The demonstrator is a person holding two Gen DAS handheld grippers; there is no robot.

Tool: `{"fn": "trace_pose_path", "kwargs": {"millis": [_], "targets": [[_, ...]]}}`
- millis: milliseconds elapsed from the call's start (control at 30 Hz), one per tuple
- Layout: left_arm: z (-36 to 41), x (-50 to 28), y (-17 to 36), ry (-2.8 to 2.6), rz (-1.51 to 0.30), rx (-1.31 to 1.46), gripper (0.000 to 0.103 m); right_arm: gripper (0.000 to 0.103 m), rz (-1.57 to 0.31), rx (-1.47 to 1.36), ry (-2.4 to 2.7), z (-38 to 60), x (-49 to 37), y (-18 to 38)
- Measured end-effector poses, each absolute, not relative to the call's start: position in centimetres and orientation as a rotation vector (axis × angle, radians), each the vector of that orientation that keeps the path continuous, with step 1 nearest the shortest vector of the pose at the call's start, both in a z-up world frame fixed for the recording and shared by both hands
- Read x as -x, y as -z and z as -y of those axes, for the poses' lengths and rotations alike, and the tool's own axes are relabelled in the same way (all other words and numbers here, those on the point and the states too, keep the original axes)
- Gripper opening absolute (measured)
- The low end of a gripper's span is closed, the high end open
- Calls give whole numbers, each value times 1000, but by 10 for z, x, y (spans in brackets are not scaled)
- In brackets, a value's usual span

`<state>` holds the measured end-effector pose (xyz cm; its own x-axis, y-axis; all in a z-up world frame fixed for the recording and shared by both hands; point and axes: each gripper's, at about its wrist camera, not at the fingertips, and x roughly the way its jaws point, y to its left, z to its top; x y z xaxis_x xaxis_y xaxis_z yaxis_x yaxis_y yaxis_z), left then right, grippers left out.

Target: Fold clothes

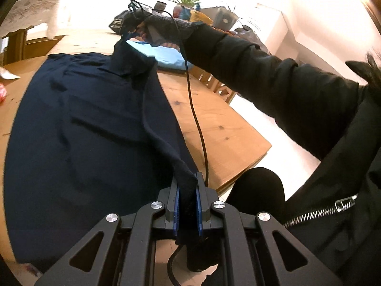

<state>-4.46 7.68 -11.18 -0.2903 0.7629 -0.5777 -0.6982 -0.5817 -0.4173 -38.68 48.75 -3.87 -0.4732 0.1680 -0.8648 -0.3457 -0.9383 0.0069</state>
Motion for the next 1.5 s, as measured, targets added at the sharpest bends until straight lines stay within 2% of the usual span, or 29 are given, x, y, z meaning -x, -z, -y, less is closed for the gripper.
{"fn": "trace_pose_path", "kwargs": {"millis": [333,500,633,700,767,933,1100,1367,1500], "targets": [[-63,29,126,-1975,151,984,10,4,-81,1507,-2439,-401,439,74],[-56,22,134,-1972,174,1003,10,4,-28,1562,-2409,-386,451,105],[-60,16,128,-2007,125,977,10,5,-40,1566,-2414,-389,449,108],[-57,15,128,-2007,121,975,10,7,-57,1565,-2424,-392,447,105],[-57,14,126,-1999,114,974,10,14,-102,1517,-2471,-397,434,87],[-58,10,130,-2007,100,974,10,38,-247,1465,-2632,-405,355,24],[-51,7,139,-2022,137,988,10,38,-21,1570,-2670,-371,234,27],[-39,6,166,-2030,213,1063,11,38,153,1788,-2740,-290,63,71],[-33,13,180,-1986,285,1101,11,38,138,1847,-2725,-266,-3,93]]}}
